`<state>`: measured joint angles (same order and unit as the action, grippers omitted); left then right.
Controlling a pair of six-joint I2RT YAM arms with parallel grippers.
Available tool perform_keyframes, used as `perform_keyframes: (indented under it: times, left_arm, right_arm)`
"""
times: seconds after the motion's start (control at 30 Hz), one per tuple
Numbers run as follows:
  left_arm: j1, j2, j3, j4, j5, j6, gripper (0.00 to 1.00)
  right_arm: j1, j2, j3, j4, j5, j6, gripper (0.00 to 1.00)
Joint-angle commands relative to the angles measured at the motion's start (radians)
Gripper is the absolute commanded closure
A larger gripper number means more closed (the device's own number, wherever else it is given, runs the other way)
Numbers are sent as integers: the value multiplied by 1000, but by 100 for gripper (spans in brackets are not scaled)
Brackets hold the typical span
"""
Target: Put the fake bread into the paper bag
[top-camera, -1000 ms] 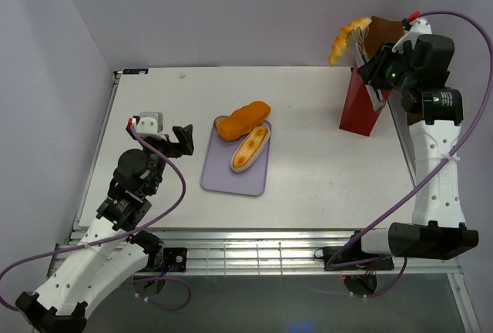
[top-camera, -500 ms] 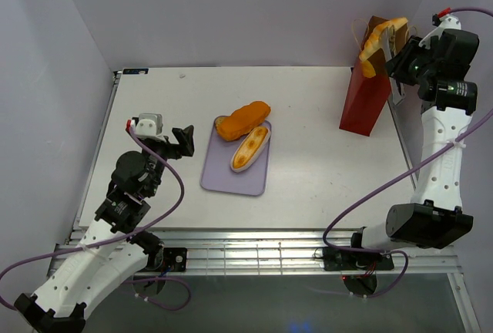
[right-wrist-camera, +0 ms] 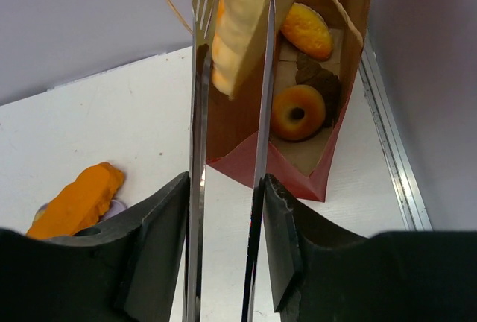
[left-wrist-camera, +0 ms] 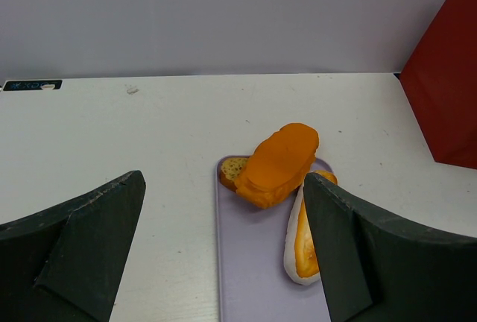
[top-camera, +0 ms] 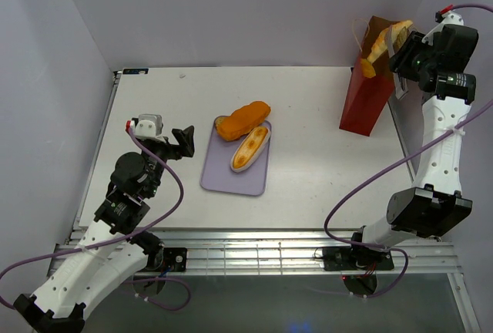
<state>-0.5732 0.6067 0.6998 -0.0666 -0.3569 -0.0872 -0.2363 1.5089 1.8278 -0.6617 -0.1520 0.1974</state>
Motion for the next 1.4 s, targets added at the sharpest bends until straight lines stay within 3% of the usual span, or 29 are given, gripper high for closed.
perform_keyframes:
  times: [0.0, 0.1, 0.43, 1.0, 1.37]
  left_arm:
    - [-7, -4, 7, 11, 12, -6, 2]
    - [-7, -4, 7, 11, 10, -6, 2]
    - [-8, -10, 7, 11, 6, -6, 2]
    - [-8, 8, 1, 16, -11, 0, 2]
    - [-8, 22, 0, 14, -20, 3, 2]
  right_arm:
    - [-8, -1, 22, 79, 2, -24, 51]
    - [-8, -6, 19, 80, 0, -23, 45]
    - [-8, -42, -1, 88, -73, 3, 45]
    - [64, -317, -312, 119, -185, -3, 47]
    - [399, -329, -494, 138, -103, -21, 47]
